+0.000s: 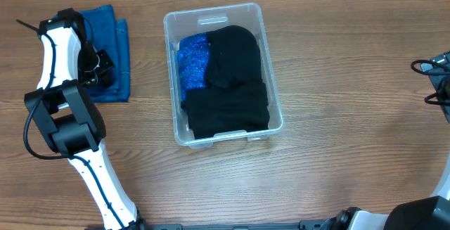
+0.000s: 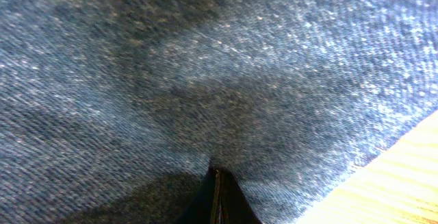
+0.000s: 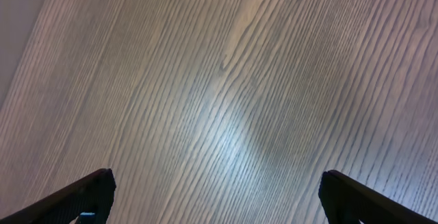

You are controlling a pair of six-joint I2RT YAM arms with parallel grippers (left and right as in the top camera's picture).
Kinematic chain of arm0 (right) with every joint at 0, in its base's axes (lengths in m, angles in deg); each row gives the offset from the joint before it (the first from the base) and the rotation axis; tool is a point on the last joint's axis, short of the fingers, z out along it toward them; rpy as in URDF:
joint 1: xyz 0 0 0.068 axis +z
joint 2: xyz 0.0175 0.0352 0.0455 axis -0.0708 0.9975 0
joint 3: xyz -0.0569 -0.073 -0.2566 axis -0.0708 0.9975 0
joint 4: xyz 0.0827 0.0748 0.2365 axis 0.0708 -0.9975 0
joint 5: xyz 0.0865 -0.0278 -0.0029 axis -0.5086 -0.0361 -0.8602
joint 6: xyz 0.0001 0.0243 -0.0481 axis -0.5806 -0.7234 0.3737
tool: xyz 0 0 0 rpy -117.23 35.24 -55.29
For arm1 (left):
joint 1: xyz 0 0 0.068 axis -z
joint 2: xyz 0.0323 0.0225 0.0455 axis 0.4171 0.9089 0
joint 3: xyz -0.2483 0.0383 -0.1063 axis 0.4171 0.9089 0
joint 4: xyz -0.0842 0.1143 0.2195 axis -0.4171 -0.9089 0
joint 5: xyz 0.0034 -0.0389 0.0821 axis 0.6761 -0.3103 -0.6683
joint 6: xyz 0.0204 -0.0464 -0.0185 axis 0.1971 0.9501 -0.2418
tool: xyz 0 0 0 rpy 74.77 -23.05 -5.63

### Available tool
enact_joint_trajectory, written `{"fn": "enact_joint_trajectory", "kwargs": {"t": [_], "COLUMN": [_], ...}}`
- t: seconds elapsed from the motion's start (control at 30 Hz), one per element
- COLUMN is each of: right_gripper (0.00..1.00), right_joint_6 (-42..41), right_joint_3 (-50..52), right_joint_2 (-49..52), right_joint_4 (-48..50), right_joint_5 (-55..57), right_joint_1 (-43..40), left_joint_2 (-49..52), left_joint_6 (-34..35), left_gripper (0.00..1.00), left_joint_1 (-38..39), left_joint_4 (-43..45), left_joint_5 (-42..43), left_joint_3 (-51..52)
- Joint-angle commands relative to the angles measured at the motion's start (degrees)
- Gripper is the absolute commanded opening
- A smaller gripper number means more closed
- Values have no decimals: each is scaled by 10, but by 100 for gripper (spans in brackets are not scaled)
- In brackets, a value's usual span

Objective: Pack container
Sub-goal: 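Lower the left gripper onto the folded teal towel at left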

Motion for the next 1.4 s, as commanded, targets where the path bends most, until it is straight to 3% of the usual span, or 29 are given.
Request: {"fn": "enact_joint_trajectory", "kwargs": {"t": [0.0, 0.17, 0.27, 0.47, 0.67, 1.03, 1.17, 1.37], "right_gripper": [100, 100, 100, 100, 100, 100, 100, 100], "right_joint_6": [-4, -5, -5, -4, -4, -5, -4, -4], "right_joint_3": [3, 3, 3, 3, 3, 3, 3, 3], "right_joint_2": [0, 0, 0, 0, 0, 0, 0, 0], "right_joint_4": [3, 3, 3, 3, 3, 3, 3, 3], "right_joint_5": [-1, -1, -1, -1, -1, -1, -1, -1], "right_joint_1": [-2, -2, -2, -2, -2, -2, -2, -2], "left_joint_2": [-11, -50, -70, -49, -1, 61, 64, 64], "left_joint_6": [-9, -9, -9, -63, -63, -55, -24, 21], "left_gripper": [4, 4, 4, 4, 4, 4, 6, 4], "left_joint_1": [27, 26, 24, 21, 9, -23, -24, -19], "left_joint_4": [-14, 9, 81, 211, 246, 200, 167, 95], "left_joint_5": [46, -13, -86, -133, -200, -200, -166, -45], "left_joint_3": [-27, -100, -123, -100, -67, -63, -51, -24]}}
